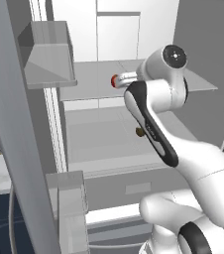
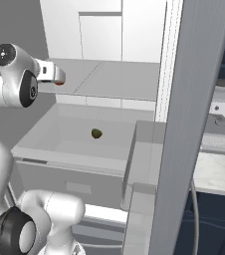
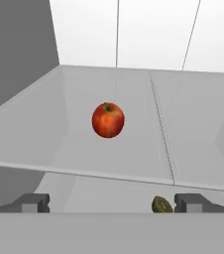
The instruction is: Retrieve the apple and kiwi from the fridge and place them into the bowl on the dining table.
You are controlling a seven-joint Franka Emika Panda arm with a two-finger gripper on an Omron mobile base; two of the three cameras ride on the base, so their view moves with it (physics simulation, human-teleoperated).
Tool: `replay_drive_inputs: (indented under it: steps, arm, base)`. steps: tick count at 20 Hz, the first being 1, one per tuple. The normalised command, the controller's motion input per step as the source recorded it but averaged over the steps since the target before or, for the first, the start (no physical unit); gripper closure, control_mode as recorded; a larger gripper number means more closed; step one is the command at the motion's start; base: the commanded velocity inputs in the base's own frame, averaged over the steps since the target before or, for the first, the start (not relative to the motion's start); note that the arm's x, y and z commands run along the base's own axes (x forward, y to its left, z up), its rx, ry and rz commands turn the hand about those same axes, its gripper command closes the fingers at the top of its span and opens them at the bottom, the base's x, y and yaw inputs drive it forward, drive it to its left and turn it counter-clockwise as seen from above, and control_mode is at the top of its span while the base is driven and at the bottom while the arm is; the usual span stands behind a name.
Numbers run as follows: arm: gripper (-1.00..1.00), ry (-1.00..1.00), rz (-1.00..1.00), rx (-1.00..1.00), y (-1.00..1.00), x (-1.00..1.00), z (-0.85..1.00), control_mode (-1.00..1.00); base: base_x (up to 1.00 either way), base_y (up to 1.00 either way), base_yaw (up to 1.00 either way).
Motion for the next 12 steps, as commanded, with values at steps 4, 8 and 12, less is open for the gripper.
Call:
replay_drive_inputs:
  steps: [4,8,12]
  arm:
    - [-1.00,0.06,0.00,0.00,0.00,0.31,0.00,-1.00]
    - [-1.00,0.02,0.00,0.00,0.03,0.35,-0.01,-1.00]
    - [-1.00,0.00,0.00,0.00,0.10,0.39,-0.10,-1.00]
  base:
    - [0.00,0.00,0.00]
    - [0.00,0.00,0.00]
    - [0.00,0.00,0.00]
